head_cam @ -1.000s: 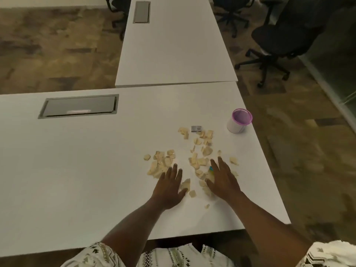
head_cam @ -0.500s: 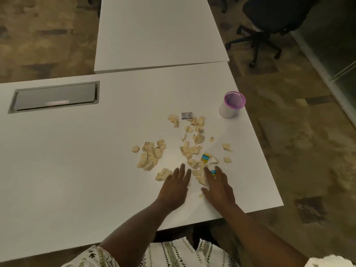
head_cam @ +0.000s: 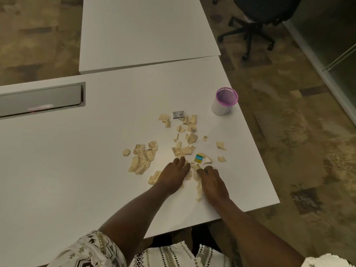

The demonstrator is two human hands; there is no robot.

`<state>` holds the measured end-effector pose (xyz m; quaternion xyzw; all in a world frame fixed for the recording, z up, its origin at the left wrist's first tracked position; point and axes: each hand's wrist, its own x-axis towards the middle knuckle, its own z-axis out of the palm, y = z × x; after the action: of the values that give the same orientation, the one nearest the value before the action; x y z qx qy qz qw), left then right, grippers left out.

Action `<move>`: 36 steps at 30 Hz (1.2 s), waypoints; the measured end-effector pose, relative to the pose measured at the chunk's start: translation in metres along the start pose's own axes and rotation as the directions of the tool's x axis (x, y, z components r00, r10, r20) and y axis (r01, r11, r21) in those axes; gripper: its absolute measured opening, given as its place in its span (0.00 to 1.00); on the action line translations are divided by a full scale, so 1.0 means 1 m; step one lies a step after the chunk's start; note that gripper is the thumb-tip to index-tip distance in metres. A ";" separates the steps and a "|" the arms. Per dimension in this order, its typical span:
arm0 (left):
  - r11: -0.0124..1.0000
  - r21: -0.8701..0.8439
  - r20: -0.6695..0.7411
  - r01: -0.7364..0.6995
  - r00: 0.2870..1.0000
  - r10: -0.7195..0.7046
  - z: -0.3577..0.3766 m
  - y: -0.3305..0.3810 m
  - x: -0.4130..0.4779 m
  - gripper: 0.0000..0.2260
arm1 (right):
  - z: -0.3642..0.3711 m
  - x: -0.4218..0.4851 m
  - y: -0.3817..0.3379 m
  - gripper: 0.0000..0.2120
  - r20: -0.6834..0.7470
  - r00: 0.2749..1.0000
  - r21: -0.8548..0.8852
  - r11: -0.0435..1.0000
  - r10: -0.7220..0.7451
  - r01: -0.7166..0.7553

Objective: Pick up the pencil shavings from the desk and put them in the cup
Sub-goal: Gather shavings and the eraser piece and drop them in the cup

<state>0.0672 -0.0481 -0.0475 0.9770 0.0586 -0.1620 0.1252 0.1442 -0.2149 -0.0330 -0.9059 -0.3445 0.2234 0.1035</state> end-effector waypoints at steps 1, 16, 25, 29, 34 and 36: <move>1.000 0.015 -0.022 -0.013 1.000 0.014 0.000 0.001 0.002 0.26 | 0.002 0.002 0.004 0.17 0.004 1.000 0.020 1.000 0.014 -0.014; 0.995 -0.070 -0.104 -0.078 0.992 0.070 -0.012 -0.004 0.019 0.09 | -0.026 0.030 0.018 0.08 -0.126 0.978 0.314 0.942 0.166 -0.120; 0.889 -0.400 -0.115 0.223 0.950 -0.290 -0.013 0.004 0.023 0.07 | -0.045 0.045 0.023 0.10 -0.104 0.952 0.527 0.827 0.289 -0.193; 0.685 -0.653 -0.107 0.323 0.856 -0.505 -0.022 0.008 0.025 0.08 | -0.055 0.053 0.026 0.09 -0.042 0.935 0.635 0.732 0.351 -0.246; 0.478 -0.814 -0.076 0.329 0.757 -0.649 -0.044 0.011 0.032 0.07 | -0.074 0.070 0.025 0.09 0.029 0.901 0.829 0.493 0.433 -0.263; 0.359 -0.881 -0.018 0.308 0.737 -0.676 -0.059 0.012 0.043 0.05 | -0.086 0.082 0.027 0.09 0.032 0.888 0.869 0.426 0.458 -0.251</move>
<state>0.1273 -0.0407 -0.0046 0.7369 0.4481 0.0485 0.5039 0.2550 -0.1824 0.0062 -0.8045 0.0240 0.2835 0.5214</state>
